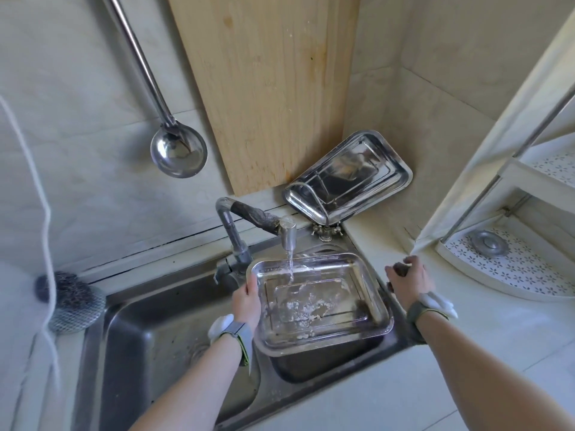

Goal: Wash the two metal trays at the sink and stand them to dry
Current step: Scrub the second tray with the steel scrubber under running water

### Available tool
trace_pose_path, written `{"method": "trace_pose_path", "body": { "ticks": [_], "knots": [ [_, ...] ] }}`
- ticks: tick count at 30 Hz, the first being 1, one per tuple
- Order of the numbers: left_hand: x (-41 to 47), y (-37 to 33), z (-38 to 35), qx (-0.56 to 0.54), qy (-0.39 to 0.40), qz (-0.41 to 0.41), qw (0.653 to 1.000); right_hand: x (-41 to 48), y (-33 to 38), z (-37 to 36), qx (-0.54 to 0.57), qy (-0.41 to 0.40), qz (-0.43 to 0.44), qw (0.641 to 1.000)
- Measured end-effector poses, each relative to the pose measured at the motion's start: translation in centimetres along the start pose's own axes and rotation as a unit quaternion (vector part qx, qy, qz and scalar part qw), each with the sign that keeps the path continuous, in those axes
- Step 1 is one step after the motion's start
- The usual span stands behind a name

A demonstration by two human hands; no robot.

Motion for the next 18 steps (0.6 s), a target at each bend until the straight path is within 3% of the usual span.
{"method": "trace_pose_path", "body": {
  "ticks": [2,5,8,11,13,15,16,18],
  "knots": [
    [-0.2,-0.1,0.1,0.015,-0.007,0.001,1.000,-1.3,3.2,-1.6,0.017,-0.027,0.057,0.998],
    [-0.9,-0.4,-0.6,0.026,-0.005,-0.009,1.000,-4.8,8.2,-7.5,-0.026,0.126,0.130,0.983],
    [-1.1,-0.5,-0.9,0.012,-0.013,-0.017,1.000,-8.6,11.1,-13.6,-0.084,0.254,0.286,0.920],
    [-1.3,-0.3,0.4,0.009,-0.046,-0.028,0.999,-8.0,10.4,-14.5,-0.267,0.275,0.369,0.847],
    [-2.0,-0.1,1.1,0.016,-0.052,-0.030,0.998,-5.2,8.0,-12.1,-0.367,0.241,0.262,0.860],
    [-2.5,-0.1,1.4,0.043,-0.052,-0.041,0.997,-3.5,6.0,-8.8,-0.327,0.193,0.087,0.921],
    [-2.5,-0.2,1.4,0.065,-0.054,-0.051,0.995,-3.6,5.9,-8.0,-0.304,0.180,0.028,0.935],
    [-2.2,-0.8,1.1,0.098,-0.053,-0.069,0.991,-4.6,7.3,-9.2,-0.237,0.189,0.020,0.953]
  ]
}}
Point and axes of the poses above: each hand's wrist, its own x-axis towards the middle knuckle, its own z-axis out of the back of the hand, y = z × x, the point moved 1 cm from there along x, towards the middle knuckle, and after that the axes turned 12 degrees about y, right-handed, at the moved point
